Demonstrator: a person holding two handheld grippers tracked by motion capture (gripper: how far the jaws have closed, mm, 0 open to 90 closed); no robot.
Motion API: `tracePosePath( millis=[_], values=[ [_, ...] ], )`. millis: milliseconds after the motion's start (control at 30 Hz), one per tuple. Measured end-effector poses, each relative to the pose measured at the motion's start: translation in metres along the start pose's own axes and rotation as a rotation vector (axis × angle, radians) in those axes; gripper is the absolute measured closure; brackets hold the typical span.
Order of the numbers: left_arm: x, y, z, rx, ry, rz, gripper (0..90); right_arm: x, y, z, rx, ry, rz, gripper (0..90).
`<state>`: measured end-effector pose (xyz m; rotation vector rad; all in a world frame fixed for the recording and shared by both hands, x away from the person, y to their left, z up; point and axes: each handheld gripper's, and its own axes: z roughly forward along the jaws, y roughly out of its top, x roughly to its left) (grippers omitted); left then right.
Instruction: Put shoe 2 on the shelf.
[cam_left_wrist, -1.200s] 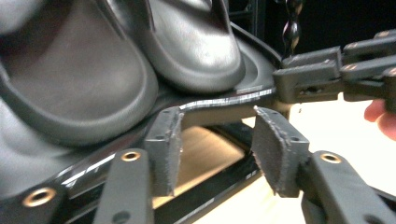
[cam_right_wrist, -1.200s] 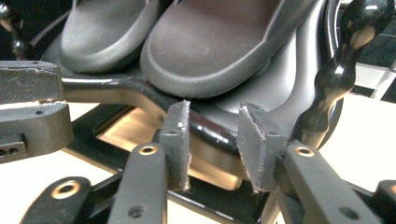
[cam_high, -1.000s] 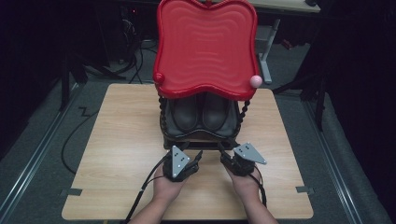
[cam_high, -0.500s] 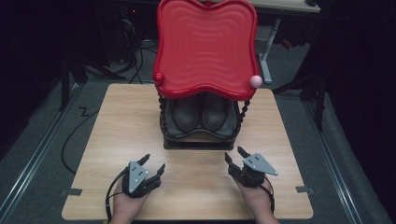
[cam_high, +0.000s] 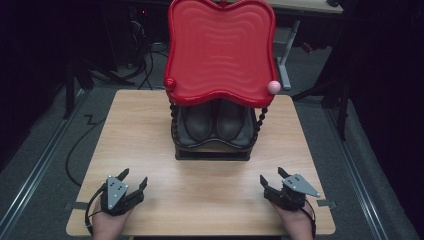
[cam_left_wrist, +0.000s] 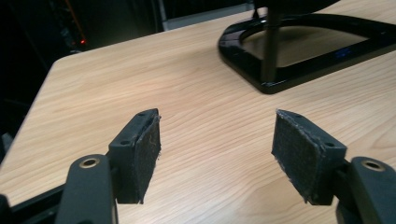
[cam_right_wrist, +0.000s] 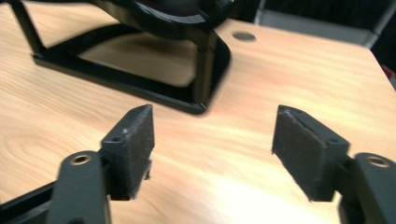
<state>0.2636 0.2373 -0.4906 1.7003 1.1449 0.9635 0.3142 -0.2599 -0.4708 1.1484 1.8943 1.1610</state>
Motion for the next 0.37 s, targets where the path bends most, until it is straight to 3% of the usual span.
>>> tracePosePath(
  millis=[200, 367],
  values=[
    [0.015, -0.002, -0.010, -0.016, 0.037, -0.038, 32.6, -0.027, -0.016, -0.012, 0.015, -0.081, 0.003, 20.9],
    [0.017, -0.002, -0.008, -0.022, 0.035, -0.040, 32.0, -0.044, -0.020, -0.019, 0.008, -0.125, 0.063, 19.9]
  ],
)
